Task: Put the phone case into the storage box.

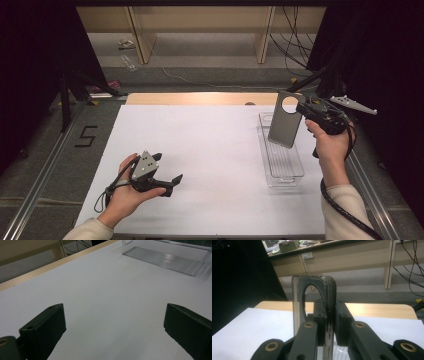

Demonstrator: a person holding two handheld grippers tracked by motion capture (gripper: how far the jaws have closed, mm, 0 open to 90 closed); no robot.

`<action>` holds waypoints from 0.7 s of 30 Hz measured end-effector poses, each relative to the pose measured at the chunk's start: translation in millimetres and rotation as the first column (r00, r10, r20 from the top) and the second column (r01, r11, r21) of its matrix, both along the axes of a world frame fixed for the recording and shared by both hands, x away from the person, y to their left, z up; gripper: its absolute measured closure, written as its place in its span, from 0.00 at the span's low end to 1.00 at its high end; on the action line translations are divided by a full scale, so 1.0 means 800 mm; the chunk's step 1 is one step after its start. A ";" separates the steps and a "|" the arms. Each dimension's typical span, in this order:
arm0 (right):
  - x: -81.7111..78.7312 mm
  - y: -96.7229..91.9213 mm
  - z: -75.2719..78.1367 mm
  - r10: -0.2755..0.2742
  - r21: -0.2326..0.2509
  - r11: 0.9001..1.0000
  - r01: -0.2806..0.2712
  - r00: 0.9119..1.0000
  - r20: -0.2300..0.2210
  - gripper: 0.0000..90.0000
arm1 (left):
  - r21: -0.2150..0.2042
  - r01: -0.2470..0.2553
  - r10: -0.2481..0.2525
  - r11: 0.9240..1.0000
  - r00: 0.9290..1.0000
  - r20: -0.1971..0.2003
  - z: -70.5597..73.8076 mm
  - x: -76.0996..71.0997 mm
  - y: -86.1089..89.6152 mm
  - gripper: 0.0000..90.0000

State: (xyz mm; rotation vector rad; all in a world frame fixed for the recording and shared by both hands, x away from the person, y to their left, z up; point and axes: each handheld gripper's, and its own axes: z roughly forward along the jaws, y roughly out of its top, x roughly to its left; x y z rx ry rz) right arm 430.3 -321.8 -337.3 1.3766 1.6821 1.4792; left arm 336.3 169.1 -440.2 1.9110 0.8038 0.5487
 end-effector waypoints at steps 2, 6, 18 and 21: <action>0.001 0.000 0.000 -0.001 -0.001 1.000 0.001 1.000 0.004 0.91 | -0.001 0.000 0.000 1.000 1.000 -0.001 0.000 0.000 0.000 0.04; 0.003 -0.001 -0.001 -0.004 -0.005 1.000 0.004 1.000 0.000 0.91 | -0.003 -0.001 0.001 1.000 1.000 -0.001 0.000 0.000 0.000 0.04; 0.010 0.003 0.000 -0.008 -0.030 1.000 0.007 1.000 -0.004 0.91 | -0.003 -0.001 0.001 1.000 1.000 -0.001 0.000 0.000 0.001 0.04; 0.012 0.003 0.000 -0.010 -0.035 0.999 0.010 1.000 -0.002 0.91 | -0.004 -0.001 0.001 1.000 1.000 -0.001 0.000 0.000 0.001 0.04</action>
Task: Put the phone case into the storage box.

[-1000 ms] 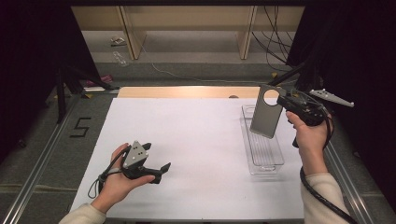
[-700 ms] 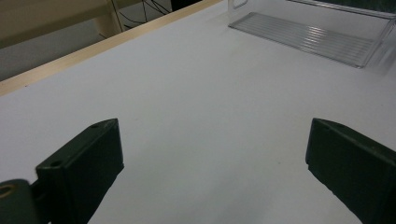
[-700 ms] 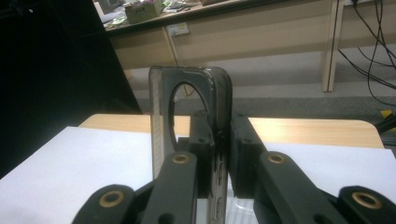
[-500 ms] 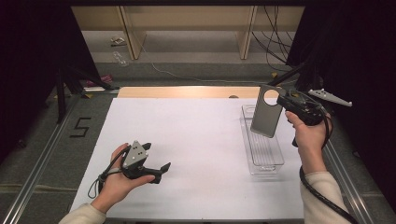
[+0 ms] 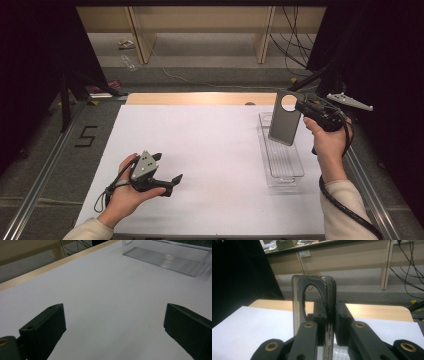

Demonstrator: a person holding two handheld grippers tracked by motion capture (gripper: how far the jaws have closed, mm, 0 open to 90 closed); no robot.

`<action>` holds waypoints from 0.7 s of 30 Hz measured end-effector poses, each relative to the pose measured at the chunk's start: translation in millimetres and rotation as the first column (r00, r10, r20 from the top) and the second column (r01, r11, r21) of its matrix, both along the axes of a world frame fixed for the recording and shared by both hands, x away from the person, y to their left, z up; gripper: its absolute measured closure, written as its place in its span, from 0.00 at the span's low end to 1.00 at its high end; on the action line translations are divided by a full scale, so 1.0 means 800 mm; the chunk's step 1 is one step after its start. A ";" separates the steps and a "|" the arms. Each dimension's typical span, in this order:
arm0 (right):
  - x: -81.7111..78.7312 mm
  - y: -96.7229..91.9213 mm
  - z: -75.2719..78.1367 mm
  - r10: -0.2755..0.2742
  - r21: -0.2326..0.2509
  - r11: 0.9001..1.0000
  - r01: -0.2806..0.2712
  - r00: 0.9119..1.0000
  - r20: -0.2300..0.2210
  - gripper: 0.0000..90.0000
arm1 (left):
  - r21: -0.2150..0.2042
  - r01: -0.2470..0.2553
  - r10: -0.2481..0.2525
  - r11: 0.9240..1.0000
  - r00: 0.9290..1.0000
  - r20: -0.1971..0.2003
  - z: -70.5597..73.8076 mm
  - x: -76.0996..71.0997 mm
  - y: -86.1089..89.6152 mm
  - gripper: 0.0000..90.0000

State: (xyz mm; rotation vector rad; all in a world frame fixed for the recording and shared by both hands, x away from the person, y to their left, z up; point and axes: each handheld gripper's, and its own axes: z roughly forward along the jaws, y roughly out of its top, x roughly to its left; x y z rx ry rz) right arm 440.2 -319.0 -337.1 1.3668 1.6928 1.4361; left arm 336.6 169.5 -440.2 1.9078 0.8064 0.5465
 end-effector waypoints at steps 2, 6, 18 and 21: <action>0.002 0.000 0.000 -0.001 -0.008 1.000 0.001 1.000 0.003 0.91 | -0.001 0.000 0.000 1.000 1.000 0.000 0.000 0.000 0.000 0.04; 0.004 0.001 0.000 -0.005 -0.015 1.000 0.005 1.000 0.000 0.91 | 0.000 0.000 0.000 1.000 1.000 0.000 0.000 0.000 0.000 0.04; 0.015 0.003 -0.001 -0.015 -0.031 0.999 0.015 1.000 -0.004 0.91 | -0.001 0.001 -0.001 1.000 1.000 -0.001 0.000 0.000 0.000 0.04; 0.017 0.003 -0.001 -0.017 -0.032 0.999 0.017 1.000 0.001 0.91 | -0.003 0.000 0.000 1.000 1.000 -0.001 0.000 0.000 0.000 0.04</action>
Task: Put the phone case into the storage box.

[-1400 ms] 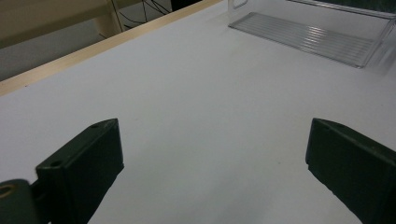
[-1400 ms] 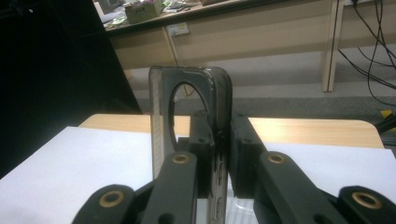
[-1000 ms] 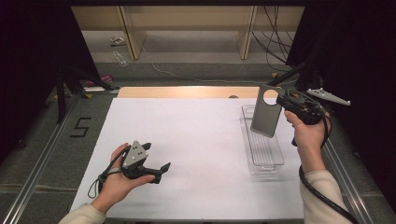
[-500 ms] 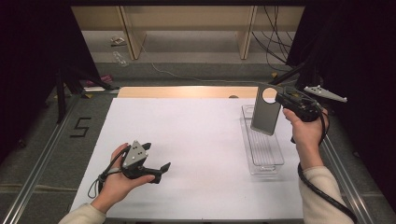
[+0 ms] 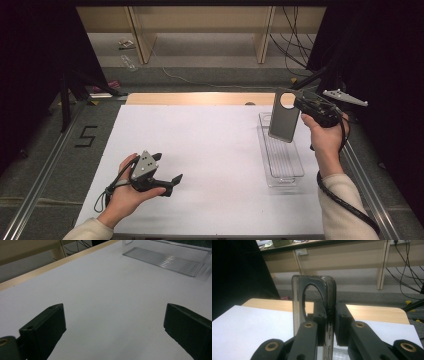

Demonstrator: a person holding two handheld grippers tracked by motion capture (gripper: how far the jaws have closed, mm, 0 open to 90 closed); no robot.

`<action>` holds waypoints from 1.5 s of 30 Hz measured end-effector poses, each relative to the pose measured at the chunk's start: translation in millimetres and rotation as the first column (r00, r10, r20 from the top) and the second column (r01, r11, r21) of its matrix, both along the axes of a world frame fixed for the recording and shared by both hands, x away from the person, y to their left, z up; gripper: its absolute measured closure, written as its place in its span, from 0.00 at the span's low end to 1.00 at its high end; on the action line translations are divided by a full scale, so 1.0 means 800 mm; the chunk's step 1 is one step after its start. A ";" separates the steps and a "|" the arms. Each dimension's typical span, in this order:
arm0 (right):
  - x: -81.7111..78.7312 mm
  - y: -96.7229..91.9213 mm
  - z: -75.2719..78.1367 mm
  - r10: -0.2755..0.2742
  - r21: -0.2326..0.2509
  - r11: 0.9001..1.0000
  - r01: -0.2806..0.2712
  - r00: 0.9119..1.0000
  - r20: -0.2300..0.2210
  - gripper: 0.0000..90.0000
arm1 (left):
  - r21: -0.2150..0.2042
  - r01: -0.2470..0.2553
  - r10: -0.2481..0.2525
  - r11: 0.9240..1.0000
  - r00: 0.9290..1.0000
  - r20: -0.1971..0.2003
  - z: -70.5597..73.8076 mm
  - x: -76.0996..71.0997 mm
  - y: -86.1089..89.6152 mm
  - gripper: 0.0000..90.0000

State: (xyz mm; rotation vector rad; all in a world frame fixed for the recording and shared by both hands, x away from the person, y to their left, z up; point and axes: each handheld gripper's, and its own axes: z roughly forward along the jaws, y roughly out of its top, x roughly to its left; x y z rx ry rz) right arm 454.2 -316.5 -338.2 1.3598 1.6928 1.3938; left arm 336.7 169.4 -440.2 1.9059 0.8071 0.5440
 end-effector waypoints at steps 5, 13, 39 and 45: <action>0.004 0.001 0.000 -0.001 -0.008 1.000 0.001 1.000 -0.001 0.91 | -0.001 0.000 0.000 1.000 1.000 -0.001 0.000 0.000 0.000 0.04; 0.013 0.004 -0.003 -0.004 -0.022 1.000 0.004 1.000 0.000 0.91 | 0.001 0.001 -0.001 1.000 1.000 0.000 0.000 0.000 0.001 0.04; 0.039 0.009 -0.009 -0.012 -0.066 0.998 0.012 1.000 -0.004 0.91 | -0.002 0.001 -0.001 1.000 1.000 0.000 0.000 0.001 0.000 0.04; 0.043 0.011 -0.011 -0.013 -0.066 0.998 0.013 1.000 -0.007 0.91 | -0.001 0.001 -0.001 1.000 1.000 -0.001 0.000 0.001 0.001 0.04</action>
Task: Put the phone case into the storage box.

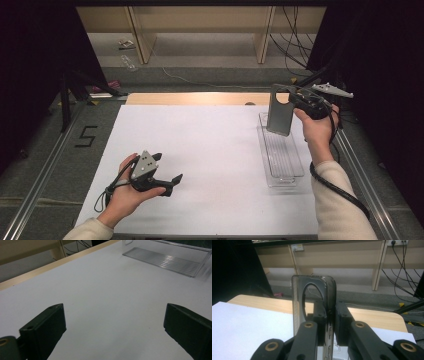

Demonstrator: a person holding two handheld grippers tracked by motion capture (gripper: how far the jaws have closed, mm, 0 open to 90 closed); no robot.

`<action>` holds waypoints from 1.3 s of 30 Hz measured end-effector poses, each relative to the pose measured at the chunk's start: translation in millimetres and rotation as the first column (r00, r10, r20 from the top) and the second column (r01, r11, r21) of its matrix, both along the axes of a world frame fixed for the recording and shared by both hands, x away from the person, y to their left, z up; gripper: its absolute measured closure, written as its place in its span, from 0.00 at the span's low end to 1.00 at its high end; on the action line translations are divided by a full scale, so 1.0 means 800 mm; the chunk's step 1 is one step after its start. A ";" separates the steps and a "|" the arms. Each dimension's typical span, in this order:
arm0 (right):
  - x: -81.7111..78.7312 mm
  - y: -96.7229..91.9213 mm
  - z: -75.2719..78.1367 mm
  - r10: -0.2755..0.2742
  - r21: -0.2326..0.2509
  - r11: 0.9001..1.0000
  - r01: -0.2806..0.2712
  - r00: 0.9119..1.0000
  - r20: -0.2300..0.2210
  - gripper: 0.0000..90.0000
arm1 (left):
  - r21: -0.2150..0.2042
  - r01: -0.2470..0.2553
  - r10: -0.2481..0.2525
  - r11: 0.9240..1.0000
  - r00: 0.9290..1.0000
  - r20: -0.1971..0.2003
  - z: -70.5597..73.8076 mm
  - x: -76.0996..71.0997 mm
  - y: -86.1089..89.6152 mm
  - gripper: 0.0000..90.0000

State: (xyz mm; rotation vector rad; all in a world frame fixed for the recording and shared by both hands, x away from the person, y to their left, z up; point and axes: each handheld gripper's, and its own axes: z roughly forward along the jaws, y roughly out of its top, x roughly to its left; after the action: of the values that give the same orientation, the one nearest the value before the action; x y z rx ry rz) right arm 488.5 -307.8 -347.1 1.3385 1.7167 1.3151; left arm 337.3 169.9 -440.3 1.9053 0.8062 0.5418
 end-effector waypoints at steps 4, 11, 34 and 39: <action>0.002 0.001 -0.001 -0.001 -0.001 1.000 0.001 1.000 -0.001 0.91 | -0.002 -0.001 0.001 1.000 1.000 -0.002 0.000 0.000 0.000 0.04; 0.004 0.001 -0.001 -0.004 -0.007 1.000 0.004 1.000 -0.003 0.91 | -0.002 0.000 0.000 1.000 1.000 -0.003 0.000 0.000 0.000 0.04; 0.013 0.001 -0.004 -0.012 -0.013 1.000 0.011 1.000 -0.011 0.91 | -0.002 0.000 0.000 1.000 1.000 -0.004 -0.001 0.000 -0.001 0.04; 0.016 0.001 -0.003 -0.013 -0.013 1.000 0.013 1.000 -0.012 0.91 | -0.001 -0.001 0.001 1.000 1.000 -0.003 -0.001 0.000 0.000 0.04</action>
State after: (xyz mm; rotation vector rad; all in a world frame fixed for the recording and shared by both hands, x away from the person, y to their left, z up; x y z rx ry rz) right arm 501.1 -307.0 -349.7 1.3500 1.7190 1.2891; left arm 337.4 169.6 -441.0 1.9051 0.8090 0.5386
